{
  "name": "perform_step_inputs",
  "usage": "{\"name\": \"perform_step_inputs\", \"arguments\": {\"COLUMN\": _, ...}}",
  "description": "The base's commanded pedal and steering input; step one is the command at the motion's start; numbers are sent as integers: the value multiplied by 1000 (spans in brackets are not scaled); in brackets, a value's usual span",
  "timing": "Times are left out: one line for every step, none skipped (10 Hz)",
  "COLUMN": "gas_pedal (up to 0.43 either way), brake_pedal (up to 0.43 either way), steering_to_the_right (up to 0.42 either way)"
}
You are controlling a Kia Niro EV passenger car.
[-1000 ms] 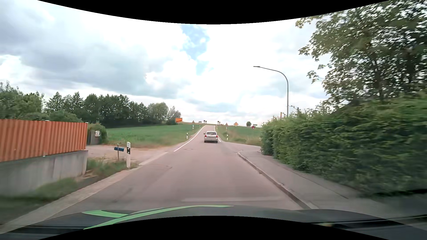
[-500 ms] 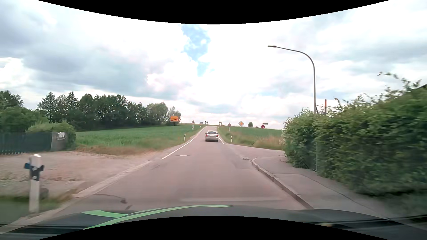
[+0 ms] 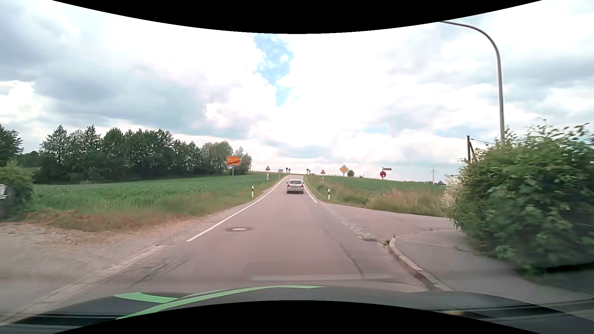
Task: Follow the waypoints while adhering to traffic rules and regulations
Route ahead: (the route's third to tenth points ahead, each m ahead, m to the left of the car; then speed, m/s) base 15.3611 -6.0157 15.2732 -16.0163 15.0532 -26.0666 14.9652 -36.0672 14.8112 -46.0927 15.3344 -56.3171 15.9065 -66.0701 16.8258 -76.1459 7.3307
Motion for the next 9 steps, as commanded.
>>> {"name": "perform_step_inputs", "arguments": {"gas_pedal": 0, "brake_pedal": 262, "steering_to_the_right": 21}}
{"name": "perform_step_inputs", "arguments": {"gas_pedal": 0, "brake_pedal": 262, "steering_to_the_right": 40}}
{"name": "perform_step_inputs", "arguments": {"gas_pedal": 0, "brake_pedal": 262, "steering_to_the_right": 55}}
{"name": "perform_step_inputs", "arguments": {"gas_pedal": 0, "brake_pedal": 256, "steering_to_the_right": 77}}
{"name": "perform_step_inputs", "arguments": {"gas_pedal": 0, "brake_pedal": 256, "steering_to_the_right": 98}}
{"name": "perform_step_inputs", "arguments": {"gas_pedal": 0, "brake_pedal": 250, "steering_to_the_right": 120}}
{"name": "perform_step_inputs", "arguments": {"gas_pedal": 0, "brake_pedal": 250, "steering_to_the_right": 145}}
{"name": "perform_step_inputs", "arguments": {"gas_pedal": 0, "brake_pedal": 244, "steering_to_the_right": 172}}
{"name": "perform_step_inputs", "arguments": {"gas_pedal": 0, "brake_pedal": 238, "steering_to_the_right": 208}}
